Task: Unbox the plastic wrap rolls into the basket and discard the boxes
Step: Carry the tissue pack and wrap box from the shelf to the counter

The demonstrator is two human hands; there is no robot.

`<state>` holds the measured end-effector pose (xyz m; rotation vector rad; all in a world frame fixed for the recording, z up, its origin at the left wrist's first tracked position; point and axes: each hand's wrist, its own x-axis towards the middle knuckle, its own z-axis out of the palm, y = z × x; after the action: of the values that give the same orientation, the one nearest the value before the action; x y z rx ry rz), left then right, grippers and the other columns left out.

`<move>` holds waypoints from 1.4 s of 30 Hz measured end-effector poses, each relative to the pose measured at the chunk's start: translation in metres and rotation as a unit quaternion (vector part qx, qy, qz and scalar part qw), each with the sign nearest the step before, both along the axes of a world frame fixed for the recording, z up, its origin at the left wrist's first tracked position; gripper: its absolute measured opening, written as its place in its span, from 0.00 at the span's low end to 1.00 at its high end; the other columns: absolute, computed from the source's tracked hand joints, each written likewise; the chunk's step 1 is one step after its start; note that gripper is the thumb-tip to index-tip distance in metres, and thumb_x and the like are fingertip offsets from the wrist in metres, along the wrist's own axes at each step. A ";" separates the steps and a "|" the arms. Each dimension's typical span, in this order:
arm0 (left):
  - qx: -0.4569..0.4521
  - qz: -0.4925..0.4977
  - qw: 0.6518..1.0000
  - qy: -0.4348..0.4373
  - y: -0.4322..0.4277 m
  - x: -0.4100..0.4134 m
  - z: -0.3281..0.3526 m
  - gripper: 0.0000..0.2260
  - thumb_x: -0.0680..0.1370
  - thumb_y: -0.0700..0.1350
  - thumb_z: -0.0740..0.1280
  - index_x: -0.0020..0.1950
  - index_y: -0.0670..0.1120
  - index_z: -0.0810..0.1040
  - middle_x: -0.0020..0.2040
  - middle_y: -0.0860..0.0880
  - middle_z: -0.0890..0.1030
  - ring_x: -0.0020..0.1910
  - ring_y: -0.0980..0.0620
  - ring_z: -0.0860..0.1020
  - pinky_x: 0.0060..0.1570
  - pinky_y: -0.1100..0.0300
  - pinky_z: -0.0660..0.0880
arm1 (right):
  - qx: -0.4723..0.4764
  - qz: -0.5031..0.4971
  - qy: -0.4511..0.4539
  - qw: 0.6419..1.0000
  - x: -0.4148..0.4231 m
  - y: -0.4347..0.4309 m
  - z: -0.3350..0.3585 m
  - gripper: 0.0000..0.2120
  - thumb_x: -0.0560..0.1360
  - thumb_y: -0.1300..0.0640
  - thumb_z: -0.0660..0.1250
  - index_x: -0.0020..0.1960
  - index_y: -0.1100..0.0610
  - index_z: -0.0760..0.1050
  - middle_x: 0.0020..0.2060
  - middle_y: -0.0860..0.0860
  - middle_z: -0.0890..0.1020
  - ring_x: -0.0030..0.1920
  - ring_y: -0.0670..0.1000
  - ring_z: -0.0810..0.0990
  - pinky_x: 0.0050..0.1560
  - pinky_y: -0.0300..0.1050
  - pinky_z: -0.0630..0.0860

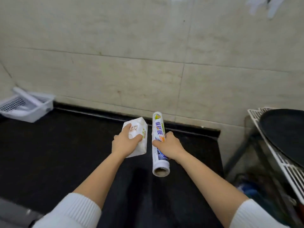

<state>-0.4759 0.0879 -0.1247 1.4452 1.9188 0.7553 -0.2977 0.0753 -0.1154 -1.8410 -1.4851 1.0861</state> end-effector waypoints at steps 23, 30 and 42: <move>-0.128 0.013 0.970 0.207 -0.037 -0.117 -0.135 0.34 0.71 0.66 0.59 0.74 0.60 0.53 0.73 0.37 0.56 0.72 0.39 0.53 0.65 0.38 0.59 | -0.076 0.007 -0.167 0.983 -0.145 -0.053 -0.151 0.37 0.72 0.37 0.65 0.70 0.55 0.55 0.58 0.55 0.74 0.53 0.56 0.79 0.47 0.51 0.77; -0.021 -0.082 0.978 0.191 0.009 -0.046 -0.077 0.26 0.77 0.58 0.59 0.72 0.48 0.63 0.77 0.36 0.54 0.76 0.39 0.46 0.71 0.41 0.53 | 0.003 -0.071 -0.144 0.987 -0.061 -0.038 -0.100 0.34 0.75 0.40 0.62 0.73 0.58 0.57 0.70 0.57 0.69 0.64 0.58 0.74 0.58 0.52 0.73; 0.155 -0.319 0.931 0.091 -0.016 0.237 0.059 0.21 0.78 0.52 0.59 0.69 0.45 0.68 0.68 0.40 0.71 0.67 0.40 0.65 0.65 0.46 0.66 | 0.158 -0.179 -0.295 0.925 0.208 -0.084 0.054 0.26 0.76 0.44 0.63 0.68 0.58 0.65 0.63 0.56 0.73 0.61 0.58 0.75 0.57 0.52 0.73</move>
<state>-0.2385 0.0721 -0.0659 2.2426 1.3361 0.6355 -0.0894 -0.0087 -0.0615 -2.1781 -1.4293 0.0982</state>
